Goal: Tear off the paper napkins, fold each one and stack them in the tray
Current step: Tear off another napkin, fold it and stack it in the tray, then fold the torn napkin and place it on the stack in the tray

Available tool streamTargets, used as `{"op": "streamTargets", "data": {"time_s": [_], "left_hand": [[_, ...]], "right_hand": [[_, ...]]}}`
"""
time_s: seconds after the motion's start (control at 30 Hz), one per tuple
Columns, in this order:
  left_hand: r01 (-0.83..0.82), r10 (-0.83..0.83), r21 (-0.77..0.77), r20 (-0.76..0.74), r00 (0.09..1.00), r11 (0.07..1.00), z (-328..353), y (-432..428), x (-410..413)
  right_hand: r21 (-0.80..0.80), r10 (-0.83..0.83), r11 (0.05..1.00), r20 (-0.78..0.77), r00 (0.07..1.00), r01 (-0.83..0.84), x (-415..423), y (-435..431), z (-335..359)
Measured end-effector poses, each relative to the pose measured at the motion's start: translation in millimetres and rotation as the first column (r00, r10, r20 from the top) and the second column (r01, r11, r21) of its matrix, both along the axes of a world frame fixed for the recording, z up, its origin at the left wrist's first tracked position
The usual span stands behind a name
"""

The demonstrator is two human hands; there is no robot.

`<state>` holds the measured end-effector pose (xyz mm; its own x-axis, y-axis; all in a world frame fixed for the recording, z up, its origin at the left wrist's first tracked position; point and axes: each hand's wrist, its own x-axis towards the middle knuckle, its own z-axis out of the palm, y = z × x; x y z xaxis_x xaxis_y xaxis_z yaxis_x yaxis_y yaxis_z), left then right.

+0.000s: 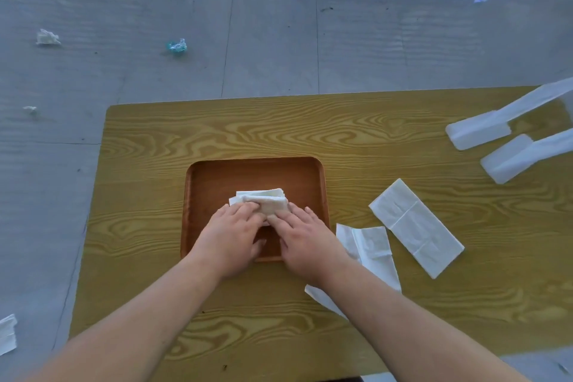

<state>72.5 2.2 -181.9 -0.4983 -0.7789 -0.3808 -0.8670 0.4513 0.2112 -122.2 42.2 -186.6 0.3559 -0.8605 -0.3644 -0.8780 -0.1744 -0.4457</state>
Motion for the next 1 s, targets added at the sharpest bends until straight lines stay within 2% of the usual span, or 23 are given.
{"op": "streamTargets", "data": {"time_s": [0.1, 0.23, 0.33, 0.4, 0.43, 0.53, 0.63, 0.73, 0.83, 0.9, 1.0], "left_hand": [[-0.007, 0.006, -0.078, -0.006, 1.000, 0.997, 11.2, 1.6, -19.1], [0.029, -0.034, -0.043, -0.135, 0.990, 0.999, 20.7, 4.5, -64.1], [0.073, -0.080, -0.041, -0.207, 0.975, 0.996, 23.2, 9.7, -99.1], [0.123, -0.127, -0.032, -0.223, 0.967, 0.992, 25.2, 15.4, -119.8], [0.148, -0.149, -0.022, -0.226, 0.963, 0.989, 26.3, 18.3, -128.5], [0.204, -0.194, 0.022, -0.222, 0.956, 0.979, 30.4, 23.0, -149.6], [0.182, -0.148, 0.135, -0.235, 0.961, 0.974, 38.6, 20.2, -166.1], [0.108, -0.020, 0.291, -0.289, 0.957, 0.951, 50.2, 12.3, -180.0], [0.004, 0.188, 0.466, -0.364, 0.912, 0.885, 66.2, 1.9, -192.2], [-0.057, 0.377, 0.613, -0.407, 0.832, 0.788, 79.7, -8.4, -197.6], [-0.104, 0.669, 0.820, -0.380, 0.639, 0.563, 100.7, -19.3, -196.8]], "right_hand": [[-0.132, -0.167, 0.975, 0.077, 0.983, 0.176, -25.4, 21.3, 9.6], [-0.334, -0.479, 0.804, 0.126, 0.869, 0.491, -77.1, 67.9, 17.7], [-0.225, -0.618, 0.769, -0.022, 0.786, 0.599, -104.4, 99.8, 17.2], [-0.099, -0.625, 0.780, -0.142, 0.768, 0.617, -114.7, 113.1, 13.6], [-0.053, -0.625, 0.779, -0.153, 0.765, 0.625, -118.3, 117.1, 11.2], [0.020, -0.676, 0.736, -0.028, 0.736, 0.677, -127.7, 119.4, 11.0], [0.110, -0.743, 0.669, 0.141, 0.655, 0.735, -142.1, 116.7, 20.5], [0.354, -0.835, 0.544, 0.318, 0.449, 0.760, -158.0, 111.9, 41.4], [0.591, -0.853, 0.480, 0.485, 0.189, 0.648, -176.8, 99.2, 69.1], [0.689, -0.848, 0.466, 0.527, 0.057, 0.555, -188.0, 87.4, 90.8], [0.789, -0.832, 0.407, 0.529, -0.171, 0.461, -196.9, 70.3, 115.3]]}}
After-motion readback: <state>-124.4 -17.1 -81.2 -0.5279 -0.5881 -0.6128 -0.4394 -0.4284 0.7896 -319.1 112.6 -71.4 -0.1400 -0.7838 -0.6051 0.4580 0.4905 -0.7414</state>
